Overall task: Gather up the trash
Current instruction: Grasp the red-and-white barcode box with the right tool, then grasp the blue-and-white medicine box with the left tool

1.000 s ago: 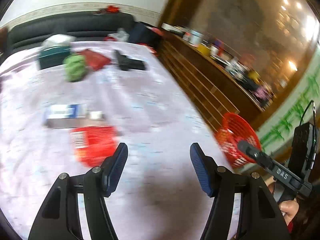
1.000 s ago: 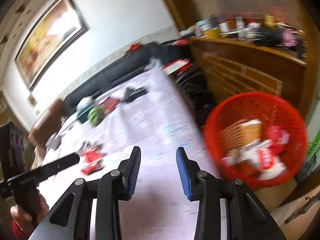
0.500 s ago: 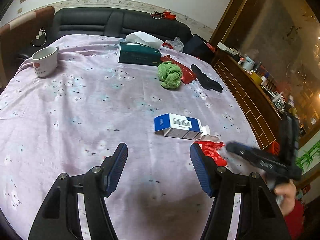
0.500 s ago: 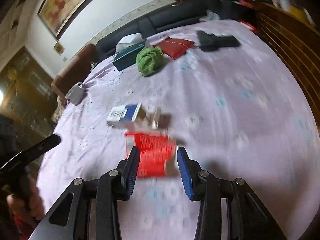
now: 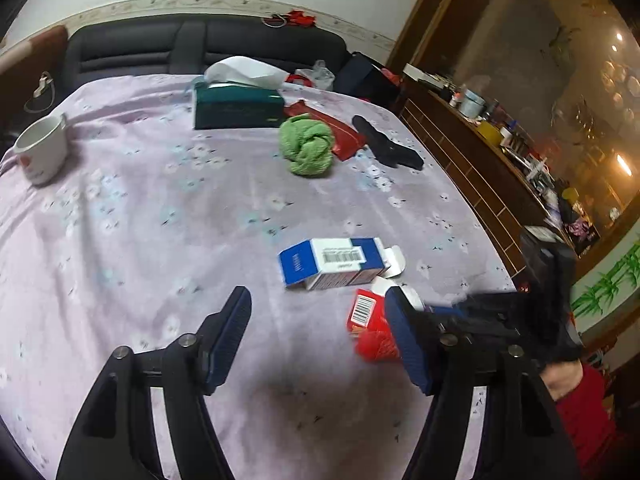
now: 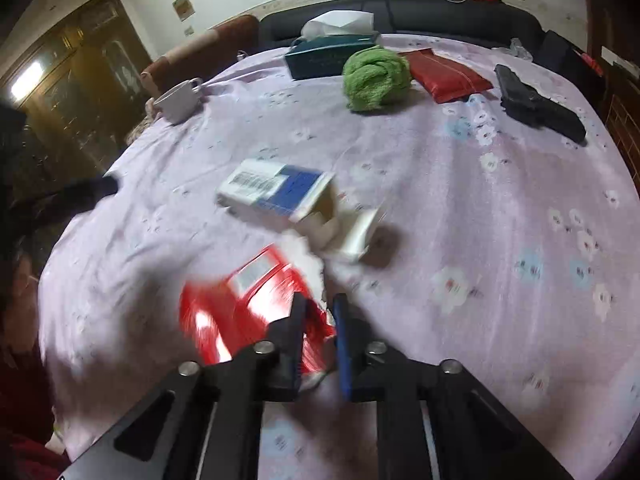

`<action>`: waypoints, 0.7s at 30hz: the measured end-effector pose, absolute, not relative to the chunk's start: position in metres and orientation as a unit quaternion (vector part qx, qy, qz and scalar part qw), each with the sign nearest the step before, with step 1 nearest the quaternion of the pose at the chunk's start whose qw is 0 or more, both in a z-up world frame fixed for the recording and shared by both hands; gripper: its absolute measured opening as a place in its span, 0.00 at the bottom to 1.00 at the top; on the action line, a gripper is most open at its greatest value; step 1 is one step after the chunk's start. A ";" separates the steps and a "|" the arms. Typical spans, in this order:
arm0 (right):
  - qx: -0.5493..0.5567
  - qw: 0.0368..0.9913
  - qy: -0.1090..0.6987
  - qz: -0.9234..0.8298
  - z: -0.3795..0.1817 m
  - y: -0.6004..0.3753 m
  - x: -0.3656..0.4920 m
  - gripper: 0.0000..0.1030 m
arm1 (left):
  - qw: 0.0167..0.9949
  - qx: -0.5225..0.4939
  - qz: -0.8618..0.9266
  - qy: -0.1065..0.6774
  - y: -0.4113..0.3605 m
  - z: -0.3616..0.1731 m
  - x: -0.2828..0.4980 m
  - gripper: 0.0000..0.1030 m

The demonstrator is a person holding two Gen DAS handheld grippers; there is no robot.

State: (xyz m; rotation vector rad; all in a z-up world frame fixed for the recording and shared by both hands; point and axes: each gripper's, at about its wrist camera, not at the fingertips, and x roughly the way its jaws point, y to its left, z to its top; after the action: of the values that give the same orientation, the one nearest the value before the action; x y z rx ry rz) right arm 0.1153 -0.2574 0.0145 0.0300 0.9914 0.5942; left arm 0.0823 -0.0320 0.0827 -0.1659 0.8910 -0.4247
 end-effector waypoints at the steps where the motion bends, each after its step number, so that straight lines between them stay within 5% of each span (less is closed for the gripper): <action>1: 0.021 0.838 0.465 0.286 0.018 -0.259 0.106 0.06 | 0.877 -0.076 -0.209 0.426 -0.037 0.084 0.086 0.67; 21: 0.155 0.870 0.407 0.231 0.050 -0.337 0.002 0.05 | 0.815 -0.034 -0.260 0.516 -0.105 0.031 0.174 0.68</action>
State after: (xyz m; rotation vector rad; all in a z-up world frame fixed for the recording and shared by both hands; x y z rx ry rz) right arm 0.0023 -0.3366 0.0496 0.3237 0.8508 0.4836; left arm 0.1740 -0.1051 0.0307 -0.0731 1.1014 -0.5542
